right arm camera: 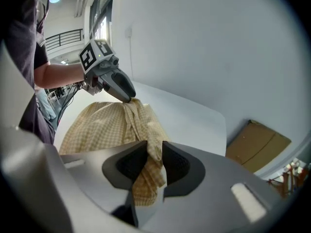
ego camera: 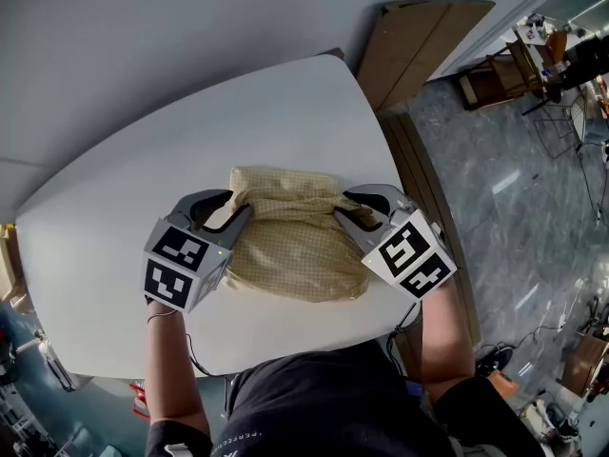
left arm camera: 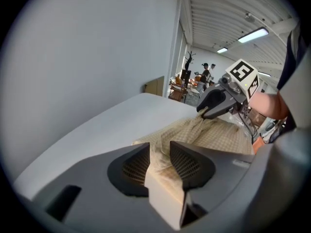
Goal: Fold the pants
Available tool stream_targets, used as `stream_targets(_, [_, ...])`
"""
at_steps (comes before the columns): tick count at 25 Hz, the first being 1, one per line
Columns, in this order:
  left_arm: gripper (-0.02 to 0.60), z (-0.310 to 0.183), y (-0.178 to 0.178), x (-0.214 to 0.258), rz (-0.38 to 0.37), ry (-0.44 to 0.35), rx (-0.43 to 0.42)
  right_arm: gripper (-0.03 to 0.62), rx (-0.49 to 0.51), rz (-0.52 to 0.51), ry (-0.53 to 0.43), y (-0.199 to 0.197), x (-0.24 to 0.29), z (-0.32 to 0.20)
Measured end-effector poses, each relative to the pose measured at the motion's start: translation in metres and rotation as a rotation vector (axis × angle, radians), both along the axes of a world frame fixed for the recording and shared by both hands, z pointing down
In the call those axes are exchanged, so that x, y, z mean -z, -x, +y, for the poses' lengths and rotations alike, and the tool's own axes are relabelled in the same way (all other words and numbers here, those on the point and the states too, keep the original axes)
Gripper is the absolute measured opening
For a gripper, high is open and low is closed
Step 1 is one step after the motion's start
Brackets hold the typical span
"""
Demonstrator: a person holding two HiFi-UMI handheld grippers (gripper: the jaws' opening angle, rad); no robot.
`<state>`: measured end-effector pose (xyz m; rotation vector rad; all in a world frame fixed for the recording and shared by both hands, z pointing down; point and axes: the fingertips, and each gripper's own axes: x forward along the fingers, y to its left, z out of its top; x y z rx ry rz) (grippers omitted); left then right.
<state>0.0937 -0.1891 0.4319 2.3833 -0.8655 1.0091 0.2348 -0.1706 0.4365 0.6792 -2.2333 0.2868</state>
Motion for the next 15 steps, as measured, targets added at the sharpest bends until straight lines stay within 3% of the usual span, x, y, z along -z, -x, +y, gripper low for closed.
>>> stream_targets(4, [0.093, -0.011, 0.012, 0.027, 0.052, -0.068, 0.068, 0.059, -0.081, -0.097, -0.088, -0.005, 0.034, -0.015])
stream_targets(6, [0.08, -0.002, 0.004, 0.036, 0.07, -0.062, 0.022, 0.051, -0.056, -0.142, -0.102, 0.002, 0.048, -0.012])
stream_targets(8, [0.034, 0.017, -0.011, 0.039, 0.066, -0.034, -0.075, 0.028, 0.02, -0.176, -0.097, 0.016, 0.056, 0.001])
stream_targets(10, [-0.003, 0.04, -0.022, 0.032, 0.035, 0.015, -0.187, 0.002, 0.124, -0.18, -0.054, 0.03, 0.052, 0.021])
stream_targets(12, [-0.002, 0.056, -0.026, 0.016, -0.01, 0.068, -0.265, 0.002, 0.196, -0.157, 0.02, 0.038, 0.038, 0.037])
stream_targets(15, [-0.002, 0.042, -0.022, -0.009, -0.1, 0.047, -0.24, 0.0, 0.2, -0.084, 0.07, 0.034, 0.01, 0.037])
